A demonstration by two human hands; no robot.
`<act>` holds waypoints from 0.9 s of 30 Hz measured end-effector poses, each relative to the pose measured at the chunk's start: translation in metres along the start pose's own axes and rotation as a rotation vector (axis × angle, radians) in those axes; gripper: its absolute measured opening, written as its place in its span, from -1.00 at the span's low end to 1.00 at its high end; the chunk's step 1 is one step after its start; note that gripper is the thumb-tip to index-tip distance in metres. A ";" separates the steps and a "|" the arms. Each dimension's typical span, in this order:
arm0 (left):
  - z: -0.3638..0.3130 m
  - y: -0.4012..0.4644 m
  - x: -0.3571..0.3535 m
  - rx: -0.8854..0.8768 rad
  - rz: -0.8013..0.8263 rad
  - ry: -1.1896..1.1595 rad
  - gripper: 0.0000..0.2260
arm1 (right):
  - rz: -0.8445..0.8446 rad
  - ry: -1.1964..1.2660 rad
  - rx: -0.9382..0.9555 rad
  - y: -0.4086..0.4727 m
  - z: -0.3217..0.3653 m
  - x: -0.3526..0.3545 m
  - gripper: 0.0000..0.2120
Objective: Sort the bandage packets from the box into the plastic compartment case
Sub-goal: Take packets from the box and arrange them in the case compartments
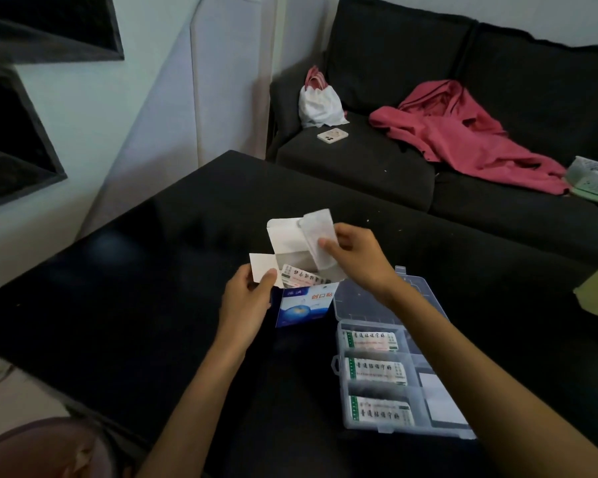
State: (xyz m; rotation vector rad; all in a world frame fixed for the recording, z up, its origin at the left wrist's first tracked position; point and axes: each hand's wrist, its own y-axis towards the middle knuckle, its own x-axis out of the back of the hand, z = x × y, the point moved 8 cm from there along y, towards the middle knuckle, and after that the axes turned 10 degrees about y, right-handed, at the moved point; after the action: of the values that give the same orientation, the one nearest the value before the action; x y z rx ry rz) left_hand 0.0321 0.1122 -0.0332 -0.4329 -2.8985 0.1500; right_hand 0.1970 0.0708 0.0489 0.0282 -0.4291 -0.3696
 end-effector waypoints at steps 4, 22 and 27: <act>-0.016 -0.011 0.030 -0.112 -0.342 0.204 -0.65 | -0.034 0.221 -0.069 -0.005 -0.004 0.006 -0.72; -0.026 -0.078 -0.134 0.248 0.632 0.087 -0.53 | -0.365 -0.459 0.293 -0.142 -0.046 0.102 -0.79; -0.020 -0.080 -0.141 0.146 0.666 0.041 -0.75 | -0.330 -0.631 0.447 -0.142 -0.046 0.086 -0.80</act>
State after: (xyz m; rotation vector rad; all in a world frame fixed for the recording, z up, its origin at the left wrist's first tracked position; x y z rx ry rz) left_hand 0.1464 -0.0047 -0.0298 -1.3301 -2.5609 0.4377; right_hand 0.2397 -0.0943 0.0272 0.4303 -1.1344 -0.6023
